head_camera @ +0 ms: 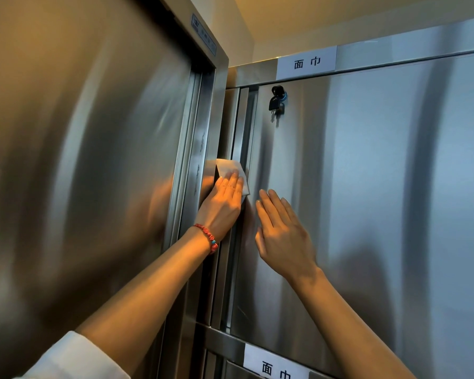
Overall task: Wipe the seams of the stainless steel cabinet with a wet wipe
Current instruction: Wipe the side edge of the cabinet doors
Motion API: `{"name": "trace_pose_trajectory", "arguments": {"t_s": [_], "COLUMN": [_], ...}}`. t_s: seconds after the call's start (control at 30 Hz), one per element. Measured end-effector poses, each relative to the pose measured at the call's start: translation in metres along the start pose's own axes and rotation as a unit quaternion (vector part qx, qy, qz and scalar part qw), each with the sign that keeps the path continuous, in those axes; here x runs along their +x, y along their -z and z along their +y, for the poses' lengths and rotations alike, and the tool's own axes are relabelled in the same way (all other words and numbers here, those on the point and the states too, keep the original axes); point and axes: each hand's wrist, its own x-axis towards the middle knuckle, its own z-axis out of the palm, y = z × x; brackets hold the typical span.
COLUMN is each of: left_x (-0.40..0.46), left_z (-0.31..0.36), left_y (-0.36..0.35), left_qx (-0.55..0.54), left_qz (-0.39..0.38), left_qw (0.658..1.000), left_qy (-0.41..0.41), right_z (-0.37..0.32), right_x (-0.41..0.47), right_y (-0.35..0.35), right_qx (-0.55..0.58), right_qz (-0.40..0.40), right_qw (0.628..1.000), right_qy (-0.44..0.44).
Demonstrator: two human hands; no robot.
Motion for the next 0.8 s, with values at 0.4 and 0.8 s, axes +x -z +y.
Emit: {"name": "trace_pose_trajectory", "arguments": {"t_s": [0.4, 0.8], "left_x": [-0.002, 0.001], "left_z": [0.001, 0.000], "left_y": [0.002, 0.007], "left_qx": [-0.058, -0.056], "left_qz": [-0.023, -0.031], "left_qw": [0.998, 0.998], "left_qy": [0.002, 0.000], "right_z": [0.000, 0.000], "right_x": [0.000, 0.000], "right_y": [0.000, 0.000], "right_qx": [-0.008, -0.004], "right_qz": [0.006, 0.007], "right_qw": [1.000, 1.000], "right_qy": [0.001, 0.000]}}
